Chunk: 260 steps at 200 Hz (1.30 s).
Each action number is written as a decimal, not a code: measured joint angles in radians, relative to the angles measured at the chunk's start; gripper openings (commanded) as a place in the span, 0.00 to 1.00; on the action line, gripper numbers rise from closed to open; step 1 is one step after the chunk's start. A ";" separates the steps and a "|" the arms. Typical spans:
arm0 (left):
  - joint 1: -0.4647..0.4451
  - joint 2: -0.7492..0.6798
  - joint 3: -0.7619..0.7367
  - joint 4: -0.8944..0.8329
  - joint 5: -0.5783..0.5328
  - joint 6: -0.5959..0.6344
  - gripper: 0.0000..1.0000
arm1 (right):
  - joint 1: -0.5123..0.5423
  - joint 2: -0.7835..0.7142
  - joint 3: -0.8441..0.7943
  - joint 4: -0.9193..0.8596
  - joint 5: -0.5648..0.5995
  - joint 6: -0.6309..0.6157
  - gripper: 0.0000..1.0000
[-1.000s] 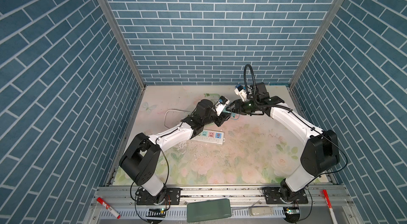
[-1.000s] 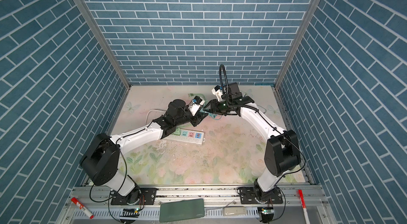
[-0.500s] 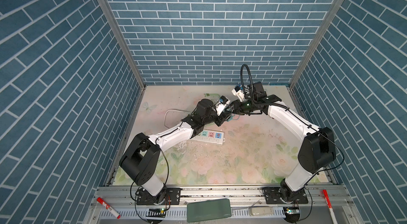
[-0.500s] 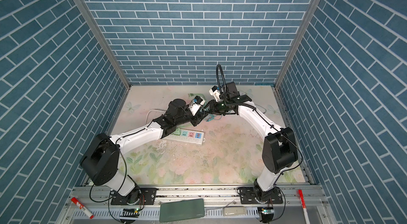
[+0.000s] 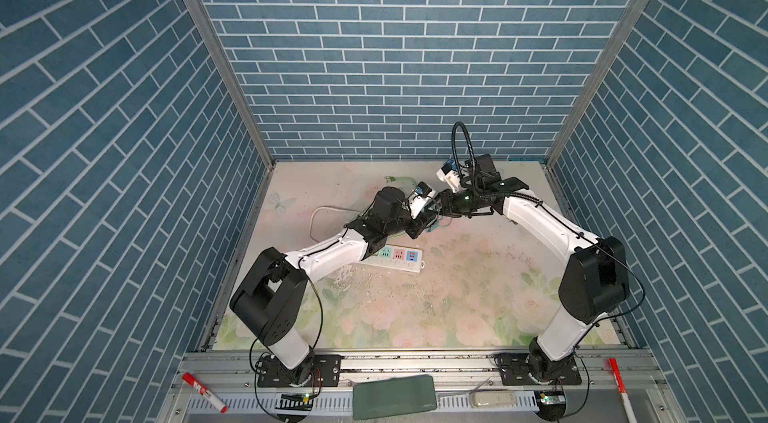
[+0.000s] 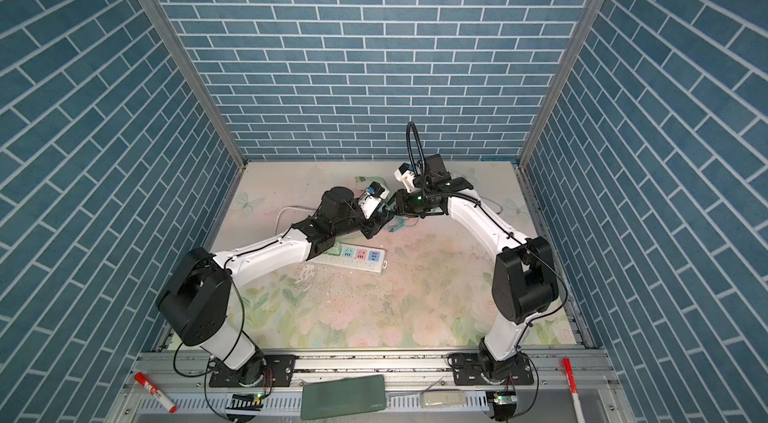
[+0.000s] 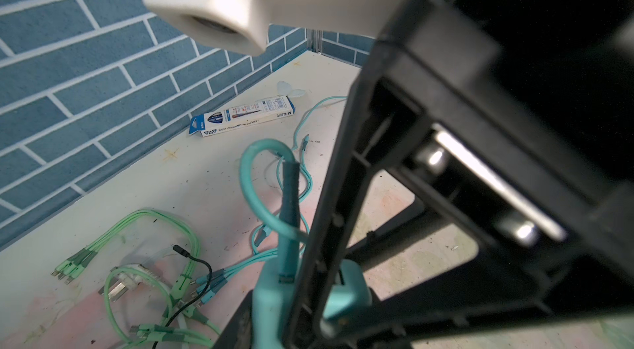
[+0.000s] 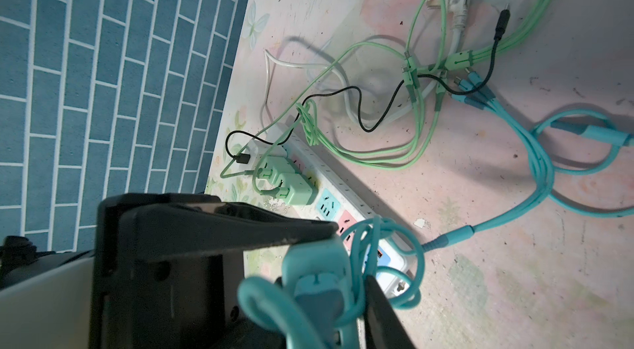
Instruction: Insert the plug
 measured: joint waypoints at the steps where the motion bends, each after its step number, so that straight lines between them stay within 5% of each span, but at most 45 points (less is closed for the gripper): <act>1: 0.000 0.000 0.000 0.000 0.000 0.000 0.28 | 0.000 0.000 0.000 0.000 0.000 0.000 0.08; 50: 0.000 0.000 0.006 0.000 -0.002 0.007 0.22 | 0.001 0.000 0.016 -0.017 0.014 -0.011 0.40; 87: -0.003 0.000 0.006 -0.001 -0.014 0.021 0.20 | 0.010 0.000 0.034 -0.043 0.046 -0.023 0.46; 175: -0.005 -0.004 0.025 -0.038 -0.121 0.069 0.16 | 0.022 -0.155 0.052 -0.132 0.262 -0.036 0.47; 260: -0.005 -0.004 0.106 -0.103 -0.187 0.101 0.16 | 0.036 -0.281 -0.241 0.014 0.237 0.042 0.41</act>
